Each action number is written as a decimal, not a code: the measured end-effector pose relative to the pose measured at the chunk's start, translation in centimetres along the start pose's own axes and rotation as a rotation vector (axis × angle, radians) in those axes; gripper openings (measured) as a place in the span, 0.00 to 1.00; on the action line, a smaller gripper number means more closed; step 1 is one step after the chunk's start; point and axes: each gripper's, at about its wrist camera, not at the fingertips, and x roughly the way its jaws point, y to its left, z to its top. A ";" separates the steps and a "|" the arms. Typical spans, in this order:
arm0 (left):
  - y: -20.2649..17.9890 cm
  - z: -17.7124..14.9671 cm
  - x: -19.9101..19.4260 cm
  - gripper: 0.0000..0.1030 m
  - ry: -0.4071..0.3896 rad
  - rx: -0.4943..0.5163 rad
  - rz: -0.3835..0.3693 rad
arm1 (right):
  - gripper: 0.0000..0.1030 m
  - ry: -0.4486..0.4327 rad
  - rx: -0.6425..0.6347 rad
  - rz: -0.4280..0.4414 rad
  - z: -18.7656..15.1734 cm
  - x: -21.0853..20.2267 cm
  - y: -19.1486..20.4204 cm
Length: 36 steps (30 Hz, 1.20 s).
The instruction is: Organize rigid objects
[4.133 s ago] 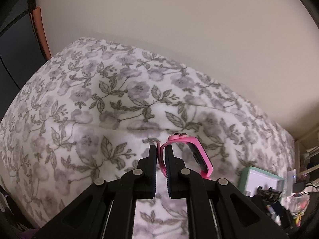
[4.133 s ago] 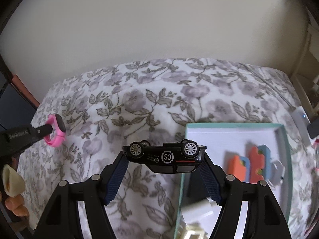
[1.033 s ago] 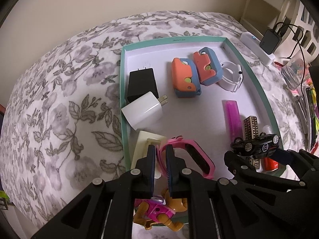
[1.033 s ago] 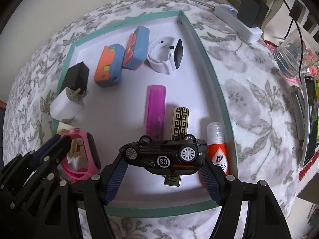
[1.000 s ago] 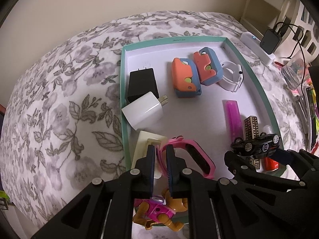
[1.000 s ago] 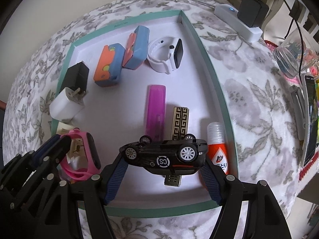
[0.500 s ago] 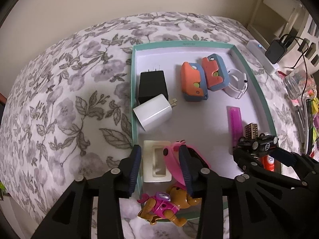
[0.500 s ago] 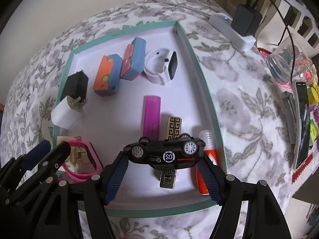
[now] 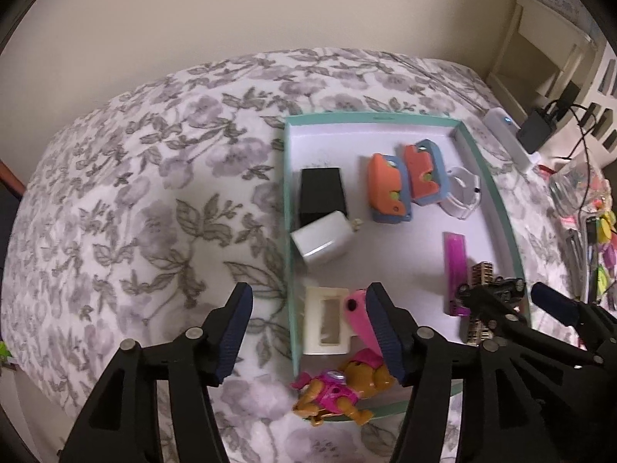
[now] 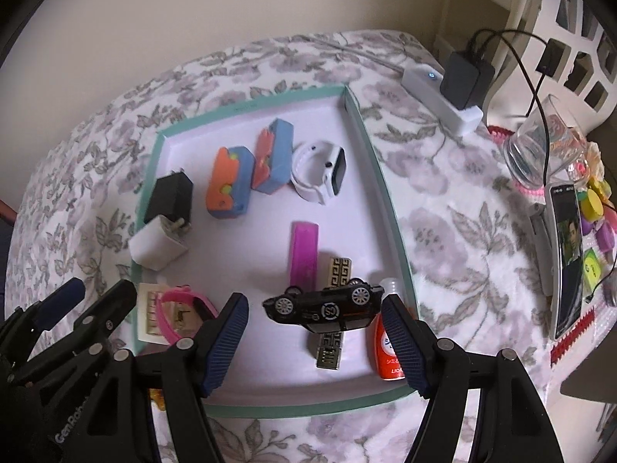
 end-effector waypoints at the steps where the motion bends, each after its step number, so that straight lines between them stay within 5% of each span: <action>1: 0.2 0.0 0.0 0.63 -0.002 0.000 0.018 | 0.73 -0.005 -0.001 0.000 0.0 -0.2 0.1; 9: 2.4 -0.1 0.6 0.64 0.025 -0.060 0.123 | 0.78 -0.003 -0.028 -0.011 -0.1 0.2 0.6; 13: 3.4 -0.1 1.0 0.83 0.041 -0.097 0.176 | 0.83 -0.009 -0.046 -0.013 -0.2 0.4 0.8; 15: 3.9 -0.2 1.2 0.83 0.052 -0.109 0.197 | 0.87 -0.015 -0.050 -0.011 -0.2 0.3 0.9; 24: 5.6 -0.3 1.7 0.84 0.080 -0.179 0.215 | 0.99 -0.017 -0.074 -0.017 -0.2 0.8 1.2; 36: 5.6 -0.2 2.0 0.88 0.091 -0.190 0.207 | 1.00 -0.015 -0.084 -0.006 -0.3 1.1 1.4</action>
